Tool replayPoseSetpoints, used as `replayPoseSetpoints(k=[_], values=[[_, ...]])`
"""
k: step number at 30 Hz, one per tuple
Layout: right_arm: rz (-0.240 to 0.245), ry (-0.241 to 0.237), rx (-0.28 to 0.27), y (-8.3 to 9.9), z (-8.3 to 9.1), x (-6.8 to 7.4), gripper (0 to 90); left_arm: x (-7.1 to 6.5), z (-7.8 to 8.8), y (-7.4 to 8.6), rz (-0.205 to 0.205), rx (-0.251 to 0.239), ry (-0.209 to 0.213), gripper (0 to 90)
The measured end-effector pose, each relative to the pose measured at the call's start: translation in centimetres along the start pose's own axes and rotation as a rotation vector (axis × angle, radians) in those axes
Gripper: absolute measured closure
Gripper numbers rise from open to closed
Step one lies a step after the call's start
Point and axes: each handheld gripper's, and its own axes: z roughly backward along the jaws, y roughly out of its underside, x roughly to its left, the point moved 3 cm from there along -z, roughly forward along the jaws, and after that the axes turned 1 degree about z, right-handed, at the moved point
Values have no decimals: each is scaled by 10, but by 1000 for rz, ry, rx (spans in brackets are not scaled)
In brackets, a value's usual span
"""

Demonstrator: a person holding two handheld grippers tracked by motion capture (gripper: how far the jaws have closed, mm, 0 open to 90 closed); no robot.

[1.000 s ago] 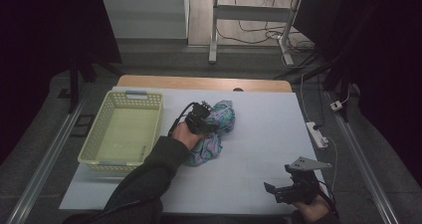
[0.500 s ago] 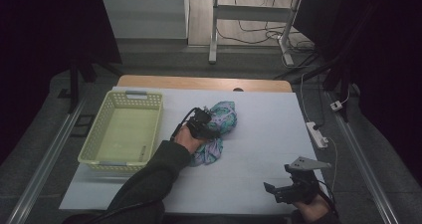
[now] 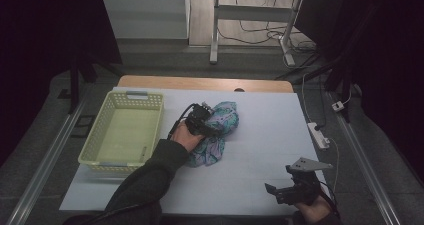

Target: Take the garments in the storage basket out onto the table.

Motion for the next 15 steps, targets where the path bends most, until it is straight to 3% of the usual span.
replayPoseSetpoints(k=[7,15], values=[[4,0,-1,0,0,0,5,-3,5,1,-5,-26,32,16],[11,-2,3,0,-1,1,4,-5,14,3,-31,-63,63,0]])
